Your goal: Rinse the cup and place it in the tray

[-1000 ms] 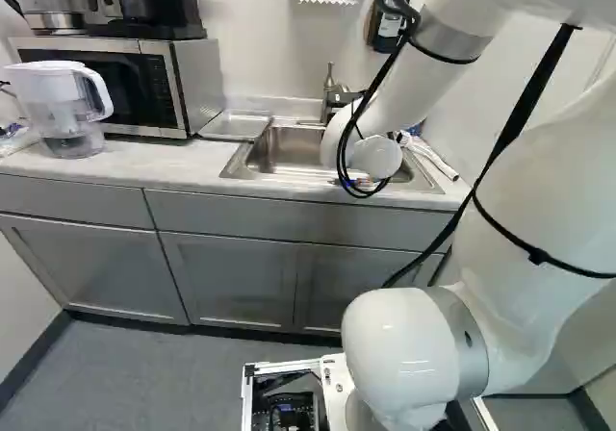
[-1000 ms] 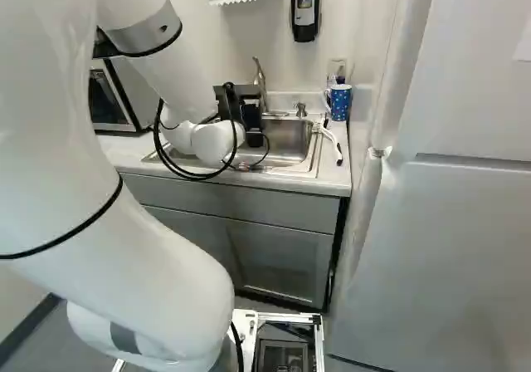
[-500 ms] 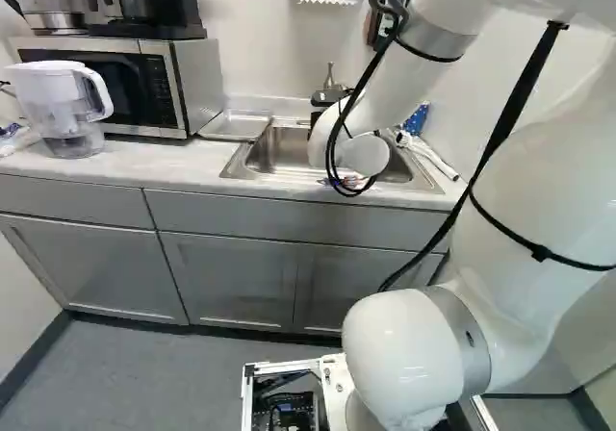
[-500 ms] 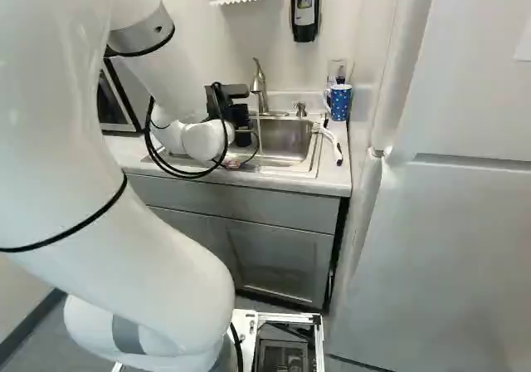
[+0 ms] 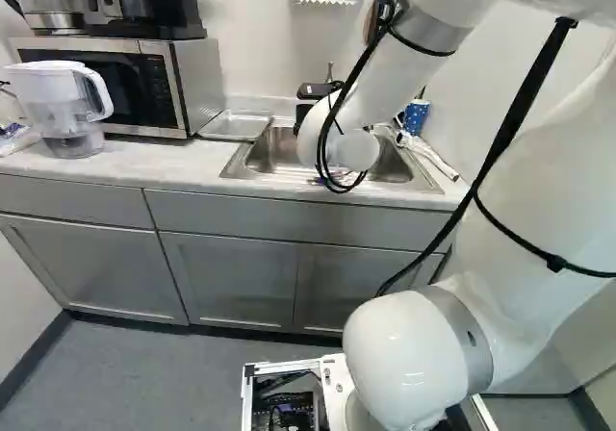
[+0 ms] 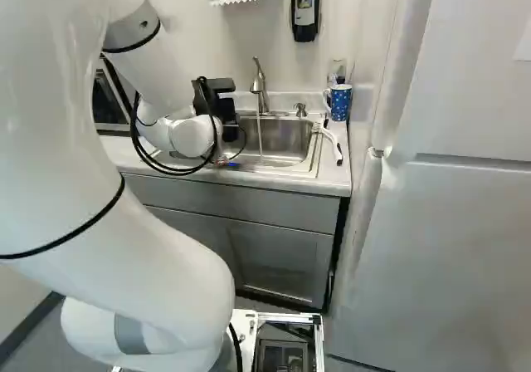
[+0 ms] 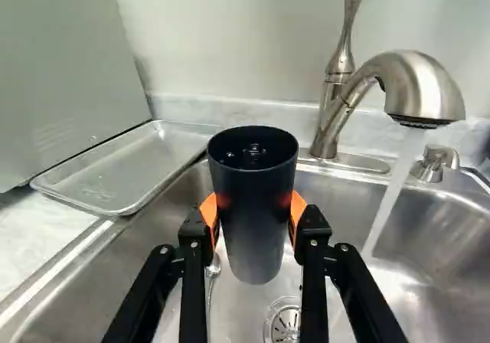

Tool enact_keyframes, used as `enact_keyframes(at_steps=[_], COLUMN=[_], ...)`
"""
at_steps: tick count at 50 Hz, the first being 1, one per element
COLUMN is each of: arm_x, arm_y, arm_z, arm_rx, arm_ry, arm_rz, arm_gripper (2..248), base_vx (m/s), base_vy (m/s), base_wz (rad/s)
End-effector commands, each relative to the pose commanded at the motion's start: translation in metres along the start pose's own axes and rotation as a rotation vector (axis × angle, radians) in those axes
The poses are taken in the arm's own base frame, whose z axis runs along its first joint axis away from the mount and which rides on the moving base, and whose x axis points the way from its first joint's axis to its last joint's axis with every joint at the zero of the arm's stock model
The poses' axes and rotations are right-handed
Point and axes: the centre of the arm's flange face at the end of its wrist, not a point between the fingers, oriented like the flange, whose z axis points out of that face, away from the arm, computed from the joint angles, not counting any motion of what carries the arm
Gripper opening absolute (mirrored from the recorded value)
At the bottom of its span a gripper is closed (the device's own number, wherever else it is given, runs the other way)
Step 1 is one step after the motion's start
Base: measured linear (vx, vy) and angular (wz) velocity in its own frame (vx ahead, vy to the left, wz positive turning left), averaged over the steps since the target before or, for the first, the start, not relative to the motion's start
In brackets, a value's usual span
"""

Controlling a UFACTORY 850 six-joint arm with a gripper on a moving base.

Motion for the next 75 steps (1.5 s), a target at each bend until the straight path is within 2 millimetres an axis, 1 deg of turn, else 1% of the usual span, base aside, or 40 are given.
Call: enact_keyframes(at_steps=[40, 75], arm_x=[0.034, 0.069], arm_y=[-0.045, -0.072], arm_z=[-0.002, -0.005], arm_rx=[0.103, 0.161], arm_ry=[0.000, 0.060], arm_rz=[-0.021, -0.028], arm_gripper=[111, 111], base_vx=[0.000, 0.000], base_vy=[0.000, 0.000], base_wz=[0.000, 0.000])
